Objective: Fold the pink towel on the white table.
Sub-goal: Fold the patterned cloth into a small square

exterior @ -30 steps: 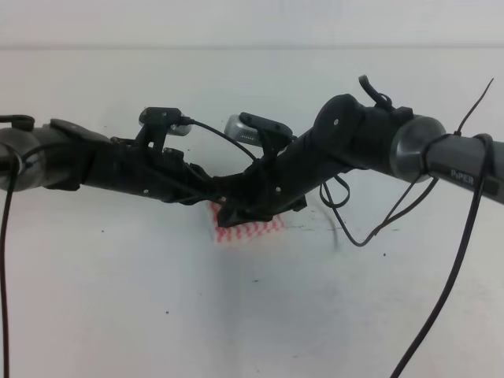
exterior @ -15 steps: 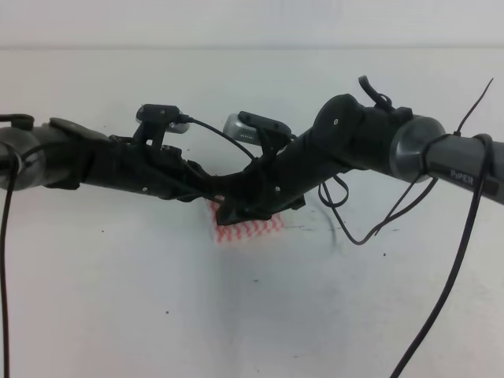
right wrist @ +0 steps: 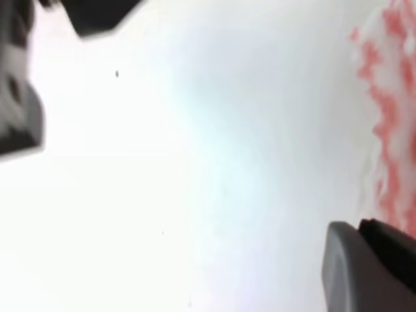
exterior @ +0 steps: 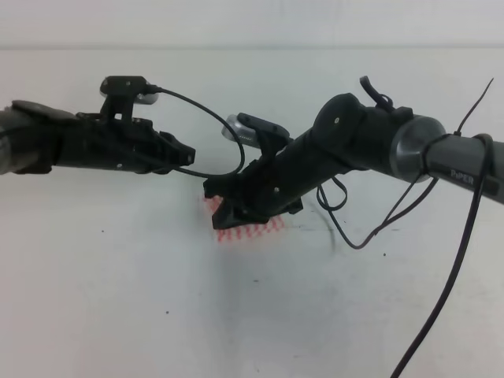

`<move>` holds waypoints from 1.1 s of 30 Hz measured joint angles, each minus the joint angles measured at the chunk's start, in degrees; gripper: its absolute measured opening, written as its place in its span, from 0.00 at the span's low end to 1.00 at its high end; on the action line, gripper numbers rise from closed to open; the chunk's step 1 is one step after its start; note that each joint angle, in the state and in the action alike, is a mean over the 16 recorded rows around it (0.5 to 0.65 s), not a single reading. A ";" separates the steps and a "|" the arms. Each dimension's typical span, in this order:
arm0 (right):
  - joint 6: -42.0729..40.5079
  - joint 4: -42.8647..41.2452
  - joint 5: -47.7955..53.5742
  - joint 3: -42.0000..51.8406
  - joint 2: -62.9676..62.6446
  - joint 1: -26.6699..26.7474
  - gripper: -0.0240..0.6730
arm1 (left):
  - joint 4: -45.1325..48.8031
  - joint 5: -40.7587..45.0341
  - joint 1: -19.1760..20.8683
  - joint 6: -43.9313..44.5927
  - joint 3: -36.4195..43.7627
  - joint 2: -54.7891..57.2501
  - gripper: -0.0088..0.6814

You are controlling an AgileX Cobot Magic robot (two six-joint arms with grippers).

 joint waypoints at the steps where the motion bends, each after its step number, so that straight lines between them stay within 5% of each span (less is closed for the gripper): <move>1: -0.02 -0.19 0.11 -0.01 -0.06 -0.10 0.04 | -0.14 0.20 0.14 -0.08 0.00 -0.23 0.01; 33: 0.55 -4.32 1.49 -1.05 0.58 -1.50 0.01 | 18.76 5.09 -1.79 -20.86 0.00 1.46 0.01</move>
